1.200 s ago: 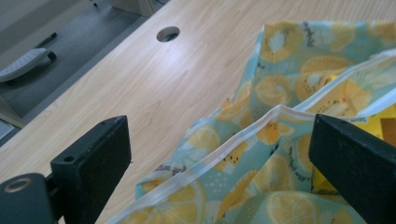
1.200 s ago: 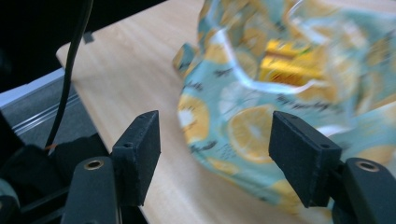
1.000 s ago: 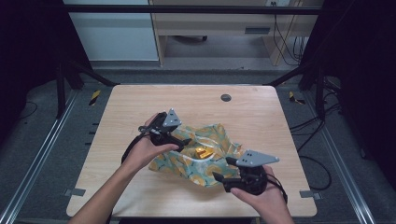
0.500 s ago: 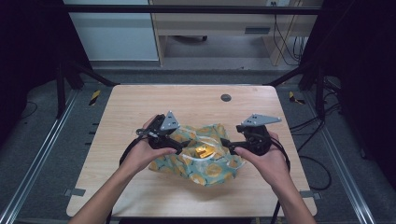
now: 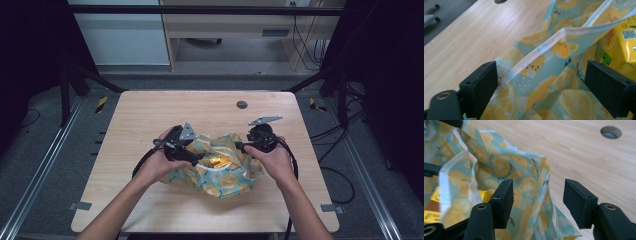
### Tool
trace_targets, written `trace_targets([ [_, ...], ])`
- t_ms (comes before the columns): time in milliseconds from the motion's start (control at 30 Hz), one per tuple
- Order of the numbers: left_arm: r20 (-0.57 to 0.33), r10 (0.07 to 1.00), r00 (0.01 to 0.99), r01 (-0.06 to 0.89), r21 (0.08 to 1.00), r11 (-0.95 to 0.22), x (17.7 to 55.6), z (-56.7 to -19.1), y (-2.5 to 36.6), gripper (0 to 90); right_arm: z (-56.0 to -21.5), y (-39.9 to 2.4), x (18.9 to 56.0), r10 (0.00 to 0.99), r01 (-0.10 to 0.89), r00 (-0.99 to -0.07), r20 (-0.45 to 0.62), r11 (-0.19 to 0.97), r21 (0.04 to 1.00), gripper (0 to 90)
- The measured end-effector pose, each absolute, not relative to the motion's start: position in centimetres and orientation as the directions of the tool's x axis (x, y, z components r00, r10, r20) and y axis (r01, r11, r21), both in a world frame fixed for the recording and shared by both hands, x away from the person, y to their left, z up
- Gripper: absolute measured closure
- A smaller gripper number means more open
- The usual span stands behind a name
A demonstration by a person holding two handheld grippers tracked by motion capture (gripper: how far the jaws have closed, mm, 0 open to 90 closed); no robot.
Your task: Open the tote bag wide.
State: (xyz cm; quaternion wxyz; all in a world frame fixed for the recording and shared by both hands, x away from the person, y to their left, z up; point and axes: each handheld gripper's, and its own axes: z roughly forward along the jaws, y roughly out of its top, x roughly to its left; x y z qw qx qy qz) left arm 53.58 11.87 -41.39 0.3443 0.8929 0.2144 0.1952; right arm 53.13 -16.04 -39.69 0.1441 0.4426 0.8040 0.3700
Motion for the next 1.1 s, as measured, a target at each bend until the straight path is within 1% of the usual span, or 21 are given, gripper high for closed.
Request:
trace_targets([
  [67, 0.204, 0.515, 0.833, 0.250, 0.690, -0.679, 53.6, -41.5, 11.8, 13.3, -39.9, -16.1, 53.2, 0.819, 0.609, -0.566, 0.094, 0.338, 0.718, 43.6],
  [100, 0.207, 0.513, 0.833, 0.252, 0.683, -0.685, 53.6, -41.6, 11.8, 21.0, -40.4, -16.2, 53.4, 0.817, 0.620, -0.569, 0.096, 0.349, 0.703, 47.9],
  [133, 0.203, 0.518, 0.831, 0.262, 0.678, -0.686, 53.7, -41.8, 11.9, 23.8, -40.6, -16.1, 53.4, 0.817, 0.622, -0.570, 0.090, 0.358, 0.696, 50.3],
  [167, 0.205, 0.520, 0.829, 0.264, 0.676, -0.688, 53.7, -41.9, 11.9, 28.7, -40.7, -16.1, 53.4, 0.815, 0.622, -0.572, 0.090, 0.360, 0.695, 54.3],
  [200, 0.205, 0.520, 0.829, 0.264, 0.676, -0.688, 53.7, -41.9, 11.9, 36.5, -40.8, -16.1, 53.4, 0.812, 0.625, -0.575, 0.100, 0.356, 0.695, 59.1],
  [233, 0.201, 0.521, 0.830, 0.265, 0.680, -0.684, 53.6, -42.0, 11.9, 36.5, -40.8, -16.1, 53.4, 0.812, 0.625, -0.575, 0.100, 0.356, 0.695, 59.1],
  [300, 0.190, 0.518, 0.834, 0.265, 0.685, -0.679, 53.4, -42.2, 12.0, 47.3, -41.1, -16.0, 53.3, 0.803, 0.626, -0.588, 0.102, 0.371, 0.686, 66.4],
  [333, 0.192, 0.514, 0.836, 0.258, 0.689, -0.677, 53.2, -42.3, 12.1, 54.9, -41.1, -16.0, 53.3, 0.799, 0.624, -0.593, 0.099, 0.378, 0.684, 71.6],
  [367, 0.191, 0.514, 0.836, 0.256, 0.693, -0.674, 53.1, -42.4, 12.1, 65.5, -41.3, -16.0, 53.3, 0.793, 0.620, -0.600, 0.102, 0.381, 0.687, 79.0],
  [400, 0.189, 0.513, 0.837, 0.254, 0.696, -0.672, 52.9, -42.5, 12.2, 69.8, -41.3, -16.0, 53.3, 0.792, 0.617, -0.602, 0.104, 0.379, 0.690, 82.1],
  [433, 0.187, 0.516, 0.836, 0.253, 0.703, -0.664, 52.7, -42.5, 12.3, 69.8, -41.3, -16.0, 53.3, 0.792, 0.617, -0.602, 0.104, 0.379, 0.690, 82.1],
  [467, 0.183, 0.521, 0.834, 0.251, 0.715, -0.653, 52.6, -42.5, 12.4, 77.4, -41.2, -16.0, 53.2, 0.788, 0.612, -0.607, 0.107, 0.378, 0.694, 86.8],
  [500, 0.169, 0.524, 0.835, 0.256, 0.723, -0.642, 52.4, -42.5, 12.4, 77.4, -41.2, -16.0, 53.2, 0.788, 0.612, -0.607, 0.107, 0.378, 0.694, 86.8],
  [600, 0.149, 0.527, 0.836, 0.260, 0.740, -0.620, 51.9, -42.6, 12.6, 86.2, -41.0, -15.9, 53.0, 0.785, 0.606, -0.609, 0.109, 0.373, 0.702, 89.7],
  [767, 0.090, 0.539, 0.837, 0.260, 0.802, -0.538, 50.3, -41.4, 13.2, 88.3, -40.6, -16.1, 52.6, 0.776, 0.588, -0.620, 0.112, 0.365, 0.722, 89.7],
  [800, 0.083, 0.531, 0.844, 0.251, 0.812, -0.527, 49.9, -41.0, 13.3, 88.6, -40.5, -16.3, 52.4, 0.771, 0.575, -0.628, 0.104, 0.370, 0.729, 89.7],
  [833, 0.074, 0.499, 0.863, 0.228, 0.826, -0.516, 48.7, -40.1, 13.5, 88.7, -40.3, -16.3, 52.3, 0.774, 0.580, -0.624, 0.110, 0.364, 0.729, 89.7],
  [867, 0.074, 0.499, 0.863, 0.228, 0.826, -0.516, 48.7, -40.1, 13.5, 88.7, -40.3, -16.4, 52.2, 0.772, 0.571, -0.628, 0.103, 0.366, 0.735, 89.8],
  [933, 0.069, 0.453, 0.889, 0.206, 0.823, -0.530, 47.4, -39.7, 13.6, 88.7, -40.2, -16.5, 52.0, 0.774, 0.573, -0.624, 0.104, 0.362, 0.735, 89.8],
  [1067, 0.074, 0.384, 0.920, 0.170, 0.809, -0.563, 44.3, -40.2, 13.8, 88.7, -40.3, -16.9, 51.4, 0.768, 0.558, -0.633, 0.096, 0.366, 0.745, 89.8],
  [1100, 0.074, 0.384, 0.920, 0.170, 0.809, -0.563, 44.3, -40.2, 13.8, 88.8, -40.3, -16.9, 51.4, 0.768, 0.558, -0.633, 0.096, 0.366, 0.745, 89.8],
])
